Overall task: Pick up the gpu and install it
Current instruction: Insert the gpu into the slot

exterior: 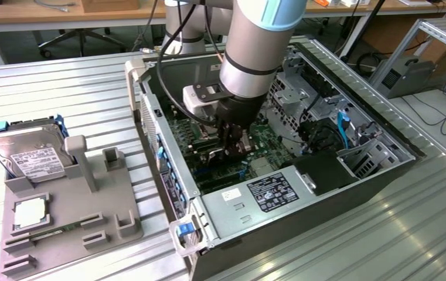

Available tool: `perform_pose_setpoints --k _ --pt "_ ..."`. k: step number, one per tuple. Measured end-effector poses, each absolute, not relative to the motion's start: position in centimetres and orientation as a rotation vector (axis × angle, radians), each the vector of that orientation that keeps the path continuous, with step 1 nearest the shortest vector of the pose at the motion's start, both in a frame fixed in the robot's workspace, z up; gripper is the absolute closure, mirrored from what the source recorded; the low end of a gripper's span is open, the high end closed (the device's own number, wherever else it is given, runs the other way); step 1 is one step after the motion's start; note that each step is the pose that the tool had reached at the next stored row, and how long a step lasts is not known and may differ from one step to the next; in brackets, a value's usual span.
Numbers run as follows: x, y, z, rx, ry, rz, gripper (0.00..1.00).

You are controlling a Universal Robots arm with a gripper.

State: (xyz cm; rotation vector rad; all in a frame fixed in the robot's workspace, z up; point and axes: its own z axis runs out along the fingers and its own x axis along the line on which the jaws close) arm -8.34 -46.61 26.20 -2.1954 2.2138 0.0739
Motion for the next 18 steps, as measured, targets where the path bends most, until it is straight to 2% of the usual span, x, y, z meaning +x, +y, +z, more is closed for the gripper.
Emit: perform_pose_setpoints --k 8,10,11,18 --pt "-8.34 -46.61 26.20 -2.195 2.214 0.073 0.74" --pt "-8.35 -46.60 26.19 -2.195 2.213 0.074 0.73" --pt "-8.35 -46.61 26.20 -2.195 2.214 0.073 0.66" --pt "-8.34 -46.56 26.21 -2.196 2.214 0.073 0.66"
